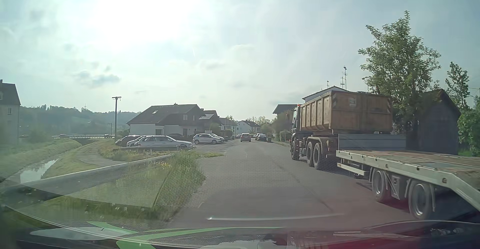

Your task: Follow the waypoints while adhering to traffic rules and regulations

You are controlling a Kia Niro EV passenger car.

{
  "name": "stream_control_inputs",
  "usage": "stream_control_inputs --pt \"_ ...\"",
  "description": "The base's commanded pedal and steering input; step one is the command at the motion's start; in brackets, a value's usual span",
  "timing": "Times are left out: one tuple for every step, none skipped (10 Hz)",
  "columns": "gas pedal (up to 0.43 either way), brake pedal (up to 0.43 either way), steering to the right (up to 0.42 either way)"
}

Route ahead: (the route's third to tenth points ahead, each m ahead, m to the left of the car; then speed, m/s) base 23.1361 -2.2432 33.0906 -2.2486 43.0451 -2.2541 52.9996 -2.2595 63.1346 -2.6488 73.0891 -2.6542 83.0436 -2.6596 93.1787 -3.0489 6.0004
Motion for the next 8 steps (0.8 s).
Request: stream_control_inputs --pt "0.15 0.0 0.001" --pt "0.15 0.0 0.001" --pt "0.15 0.0 0.001" --pt "0.15 0.0 0.001" --pt "0.157 0.0 0.001" --pt "0.157 0.0 0.0" --pt "0.157 0.0 0.001" --pt "0.157 0.0 0.001"
